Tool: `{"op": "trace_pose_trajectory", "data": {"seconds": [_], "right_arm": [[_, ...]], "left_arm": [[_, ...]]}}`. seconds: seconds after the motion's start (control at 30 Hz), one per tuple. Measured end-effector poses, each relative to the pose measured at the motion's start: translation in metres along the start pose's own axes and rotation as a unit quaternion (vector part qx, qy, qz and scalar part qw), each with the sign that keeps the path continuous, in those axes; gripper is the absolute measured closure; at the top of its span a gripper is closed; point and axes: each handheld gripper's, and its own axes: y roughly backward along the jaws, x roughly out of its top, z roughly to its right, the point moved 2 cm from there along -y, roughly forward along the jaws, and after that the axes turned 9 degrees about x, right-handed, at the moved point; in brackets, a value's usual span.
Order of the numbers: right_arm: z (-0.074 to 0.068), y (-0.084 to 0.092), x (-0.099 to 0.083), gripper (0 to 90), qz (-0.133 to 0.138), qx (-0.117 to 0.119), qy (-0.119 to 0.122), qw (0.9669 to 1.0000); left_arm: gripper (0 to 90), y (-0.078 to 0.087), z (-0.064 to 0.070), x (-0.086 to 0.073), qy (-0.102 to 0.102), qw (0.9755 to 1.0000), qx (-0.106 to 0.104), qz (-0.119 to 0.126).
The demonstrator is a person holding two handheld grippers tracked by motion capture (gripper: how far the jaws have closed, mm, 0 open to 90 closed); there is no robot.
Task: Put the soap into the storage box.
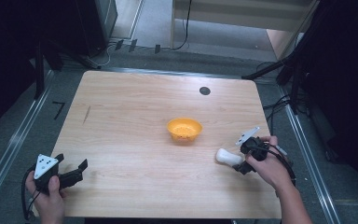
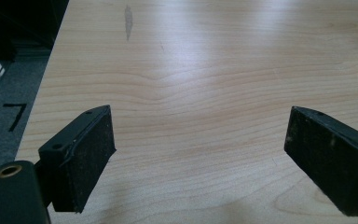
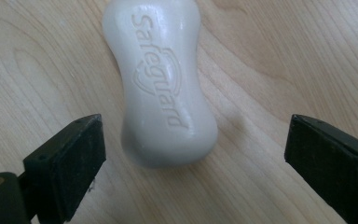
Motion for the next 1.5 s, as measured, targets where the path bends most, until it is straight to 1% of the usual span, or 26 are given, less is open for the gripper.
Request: {"op": "trace_pose_trajectory", "data": {"seconds": [0.03, 0.07, 0.1, 0.2, 0.27, 0.33, 0.37, 0.4, 0.5, 0.53, 0.57, 0.7, 0.77, 0.87, 0.9, 1.03, 1.07, 1.13, 1.23, 1.27, 1.3, 1.33, 1.37, 1.4, 1.43, 1.5], "right_arm": [[0.000, -0.002, 0.003, 11.0, -0.002, 0.006, 0.006, 1.0000], [0.000, -0.002, 0.003, 11.0, -0.002, 0.006, 0.006, 1.0000], [-0.001, -0.004, 0.005, 13.7, -0.008, 0.015, 0.008, 0.9998], [-0.003, -0.006, 0.007, 14.4, -0.014, 0.017, 0.008, 0.9997], [-0.003, -0.008, 0.010, 17.6, -0.020, 0.019, 0.009, 0.9996], [-0.003, -0.008, 0.012, 21.1, -0.018, 0.024, 0.011, 0.9995], [-0.003, -0.009, 0.013, 23.2, -0.019, 0.026, 0.006, 0.9995], [-0.003, -0.009, 0.013, 23.2, -0.019, 0.026, 0.006, 0.9995], [-0.003, -0.011, 0.016, 30.2, -0.024, 0.034, 0.010, 0.9991], [-0.003, -0.012, 0.018, 37.1, -0.029, 0.042, 0.003, 0.9987], [-0.002, -0.013, 0.018, 37.1, -0.032, 0.051, 0.004, 0.9982], [-0.002, -0.014, 0.021, 39.4, -0.035, 0.053, 0.004, 0.9980], [-0.002, -0.014, 0.023, 42.7, -0.035, 0.054, 0.004, 0.9979], [-0.002, -0.013, 0.026, 44.2, -0.034, 0.053, 0.003, 0.9980], [-0.002, -0.013, 0.026, 44.3, -0.033, 0.055, 0.006, 0.9979], [-0.004, -0.015, 0.028, 45.0, -0.042, 0.049, 0.009, 0.9979], [-0.005, -0.017, 0.030, 45.7, -0.050, 0.044, 0.011, 0.9977], [-0.004, -0.019, 0.030, 46.2, -0.053, 0.042, 0.016, 0.9976], [-0.005, -0.019, 0.031, 46.8, -0.058, 0.043, 0.012, 0.9973], [-0.005, -0.021, 0.032, 48.9, -0.062, 0.044, 0.018, 0.9970], [-0.006, -0.022, 0.033, 49.0, -0.067, 0.041, 0.023, 0.9967], [-0.006, -0.022, 0.033, 49.0, -0.067, 0.041, 0.023, 0.9967], [-0.007, -0.024, 0.033, 49.1, -0.068, 0.036, 0.023, 0.9967], [-0.008, -0.026, 0.033, 49.3, -0.072, 0.030, 0.029, 0.9965], [-0.008, -0.026, 0.034, 49.4, -0.073, 0.031, 0.033, 0.9963], [-0.009, -0.026, 0.034, 49.7, -0.074, 0.030, 0.032, 0.9963]], "left_arm": [[8.9, 0.000, 0.000, 0.000, 0.000, 1.0000, -0.001, 0.000], [8.9, 0.000, 0.000, 0.000, 0.000, 1.0000, -0.001, 0.000], [8.9, 0.000, 0.000, 0.000, 0.001, 1.0000, 0.000, 0.000], [8.9, 0.000, 0.000, 0.000, 0.001, 1.0000, -0.001, -0.001], [8.9, 0.000, 0.000, 0.000, 0.001, 1.0000, -0.001, -0.001], [8.9, 0.000, 0.000, 0.000, 0.002, 1.0000, -0.001, -0.001], [8.9, 0.000, 0.000, 0.000, 0.002, 1.0000, -0.001, -0.001], [8.9, 0.000, 0.000, 0.000, 0.002, 1.0000, -0.001, -0.001], [8.9, 0.000, 0.000, 0.000, 0.002, 1.0000, -0.001, -0.001], [8.9, 0.000, 0.000, 0.000, 0.002, 1.0000, -0.001, -0.001], [8.9, 0.000, 0.000, 0.000, 0.002, 1.0000, -0.002, -0.001], [8.9, 0.000, 0.000, 0.000, 0.003, 1.0000, -0.002, -0.001], [8.9, 0.000, 0.000, 0.000, 0.004, 1.0000, -0.003, 0.000], [8.9, 0.000, 0.000, 0.000, 0.004, 1.0000, -0.003, 0.000], [8.9, 0.000, 0.000, 0.000, 0.004, 1.0000, -0.003, 0.000], [8.9, 0.000, 0.000, 0.000, 0.004, 1.0000, -0.003, 0.000], [8.9, 0.000, 0.000, 0.000, 0.004, 1.0000, -0.003, 0.000], [8.9, 0.000, 0.000, 0.000, 0.004, 1.0000, -0.003, 0.000], [8.9, 0.000, -0.001, 0.000, 0.004, 1.0000, -0.003, -0.001], [8.9, 0.000, -0.001, 0.000, 0.005, 1.0000, -0.004, -0.001], [8.9, 0.000, -0.001, 0.000, 0.005, 1.0000, -0.004, -0.001], [8.9, 0.000, -0.001, 0.000, 0.005, 1.0000, -0.004, -0.001], [8.9, 0.000, -0.001, 0.000, 0.005, 1.0000, -0.004, -0.001], [8.9, 0.000, -0.001, 0.000, 0.005, 1.0000, -0.003, 0.000], [8.9, 0.000, -0.001, 0.000, 0.005, 1.0000, -0.003, 0.001], [8.9, 0.000, -0.001, 0.000, 0.006, 1.0000, -0.004, 0.000]]}}
